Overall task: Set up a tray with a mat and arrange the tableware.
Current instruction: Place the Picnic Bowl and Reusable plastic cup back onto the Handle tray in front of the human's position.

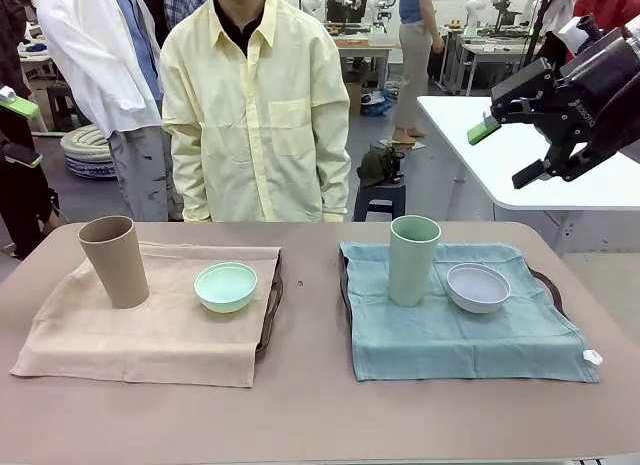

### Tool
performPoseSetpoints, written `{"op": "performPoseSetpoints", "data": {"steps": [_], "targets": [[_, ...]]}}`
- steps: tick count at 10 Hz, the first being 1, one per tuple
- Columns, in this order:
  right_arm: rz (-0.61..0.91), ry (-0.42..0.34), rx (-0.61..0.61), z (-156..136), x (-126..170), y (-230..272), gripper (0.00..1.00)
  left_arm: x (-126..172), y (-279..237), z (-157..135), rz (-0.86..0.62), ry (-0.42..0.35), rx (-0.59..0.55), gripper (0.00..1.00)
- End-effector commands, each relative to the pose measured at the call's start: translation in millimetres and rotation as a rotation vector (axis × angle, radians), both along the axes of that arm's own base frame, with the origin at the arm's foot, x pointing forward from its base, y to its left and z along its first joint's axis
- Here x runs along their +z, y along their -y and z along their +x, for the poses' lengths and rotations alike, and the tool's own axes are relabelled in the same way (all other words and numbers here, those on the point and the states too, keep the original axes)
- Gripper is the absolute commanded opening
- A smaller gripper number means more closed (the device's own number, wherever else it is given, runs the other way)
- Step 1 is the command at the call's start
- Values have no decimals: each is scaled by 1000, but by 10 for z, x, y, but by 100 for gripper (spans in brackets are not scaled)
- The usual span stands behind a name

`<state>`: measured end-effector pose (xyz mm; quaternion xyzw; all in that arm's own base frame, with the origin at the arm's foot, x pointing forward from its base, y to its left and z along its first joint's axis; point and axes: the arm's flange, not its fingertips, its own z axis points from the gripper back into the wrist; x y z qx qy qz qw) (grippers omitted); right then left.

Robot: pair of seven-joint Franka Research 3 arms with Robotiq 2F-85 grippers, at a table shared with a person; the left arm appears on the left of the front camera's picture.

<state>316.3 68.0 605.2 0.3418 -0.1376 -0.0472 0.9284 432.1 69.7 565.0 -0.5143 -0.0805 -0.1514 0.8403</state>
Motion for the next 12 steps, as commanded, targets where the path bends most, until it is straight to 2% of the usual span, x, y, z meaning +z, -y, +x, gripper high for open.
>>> {"op": "performPoseSetpoints", "data": {"steps": [1,2,3,4,5,6,10,11,12], "targets": [[243,42,2,-300,32,895,100,70,-440,-173,-69,-85,6,100],[252,38,-1,-321,24,918,100,85,-464,-193,-66,-87,10,100],[287,31,-42,-437,-24,1164,100,77,-567,-272,-67,-94,30,100],[275,-1,-95,-475,-76,1297,100,80,-585,-256,7,-59,-18,100],[185,-59,-121,-419,-96,1185,100,67,-455,-298,13,30,-150,100],[268,25,-71,-484,76,1300,100,40,-600,-333,-50,-75,14,100],[268,25,-71,-484,76,1300,100,40,-600,-333,-50,-75,14,100],[257,8,-94,-506,79,1287,100,25,-625,-334,-34,-64,-15,100],[308,-36,-63,-420,-9,1466,100,-3,-732,-269,-108,-103,34,100]]}}
